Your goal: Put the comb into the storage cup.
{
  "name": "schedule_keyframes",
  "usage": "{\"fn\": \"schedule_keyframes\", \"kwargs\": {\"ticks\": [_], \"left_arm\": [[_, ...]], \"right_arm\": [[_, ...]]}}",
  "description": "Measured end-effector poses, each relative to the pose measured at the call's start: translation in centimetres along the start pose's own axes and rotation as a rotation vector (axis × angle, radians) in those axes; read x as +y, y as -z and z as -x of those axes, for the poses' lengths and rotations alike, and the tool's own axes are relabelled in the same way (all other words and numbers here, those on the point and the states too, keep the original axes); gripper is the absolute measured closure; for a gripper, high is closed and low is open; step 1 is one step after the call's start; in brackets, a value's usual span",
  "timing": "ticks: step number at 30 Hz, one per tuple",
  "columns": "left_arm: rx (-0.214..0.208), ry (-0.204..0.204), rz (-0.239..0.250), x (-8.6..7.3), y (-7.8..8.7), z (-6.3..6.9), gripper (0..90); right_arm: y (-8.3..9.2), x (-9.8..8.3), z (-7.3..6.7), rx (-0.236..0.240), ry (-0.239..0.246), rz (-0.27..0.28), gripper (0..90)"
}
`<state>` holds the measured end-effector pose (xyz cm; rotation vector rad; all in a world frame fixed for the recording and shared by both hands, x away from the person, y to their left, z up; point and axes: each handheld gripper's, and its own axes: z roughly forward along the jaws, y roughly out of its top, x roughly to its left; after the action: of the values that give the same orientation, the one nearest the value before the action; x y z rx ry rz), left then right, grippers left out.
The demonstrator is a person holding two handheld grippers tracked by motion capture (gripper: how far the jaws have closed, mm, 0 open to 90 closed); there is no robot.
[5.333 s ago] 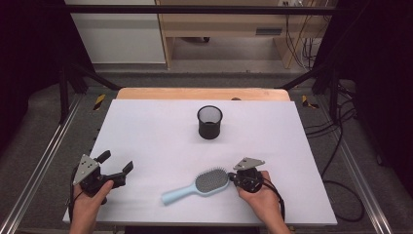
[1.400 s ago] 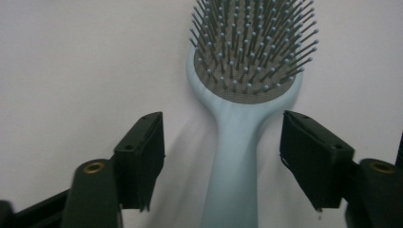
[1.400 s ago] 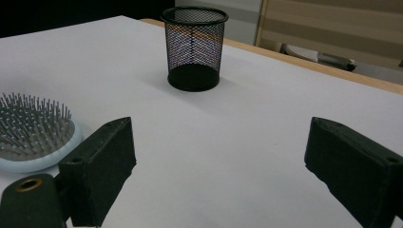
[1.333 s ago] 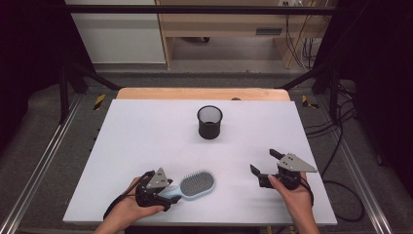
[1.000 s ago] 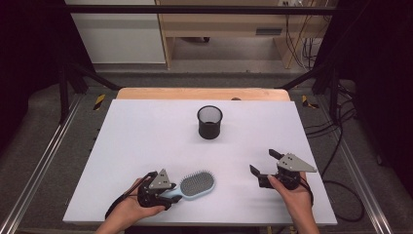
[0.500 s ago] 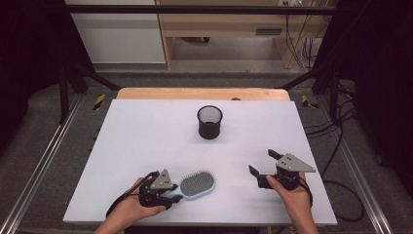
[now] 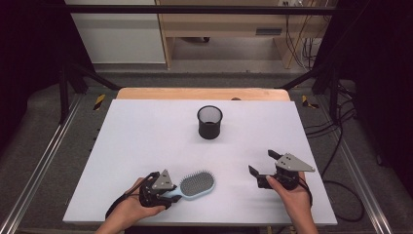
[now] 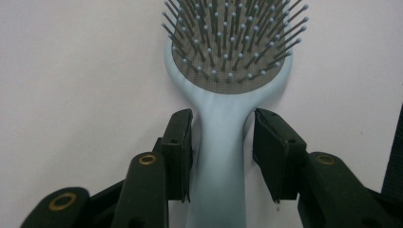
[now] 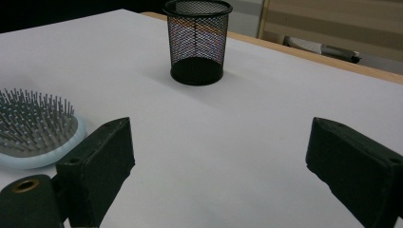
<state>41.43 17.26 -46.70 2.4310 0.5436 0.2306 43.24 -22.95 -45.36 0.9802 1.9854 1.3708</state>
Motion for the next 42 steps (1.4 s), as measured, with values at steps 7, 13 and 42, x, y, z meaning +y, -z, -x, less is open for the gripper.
{"fn": "schedule_keyframes", "kwargs": {"ticks": [7,13,42], "left_arm": [[0.000,-0.017,-0.021,0.3,-0.1,0.1,60.4],[-0.002,-0.026,-0.038,0.5,-0.2,0.1,60.3],[0.134,0.011,0.164,2.0,0.1,-1.1,69.1]], "right_arm": [[-0.1,0.0,-0.1,0.006,0.004,-0.007,9.0],[-0.1,-0.1,-0.1,0.003,0.006,-0.019,9.0],[-0.5,-0.1,0.0,0.003,-0.001,-0.031,9.0]]}}
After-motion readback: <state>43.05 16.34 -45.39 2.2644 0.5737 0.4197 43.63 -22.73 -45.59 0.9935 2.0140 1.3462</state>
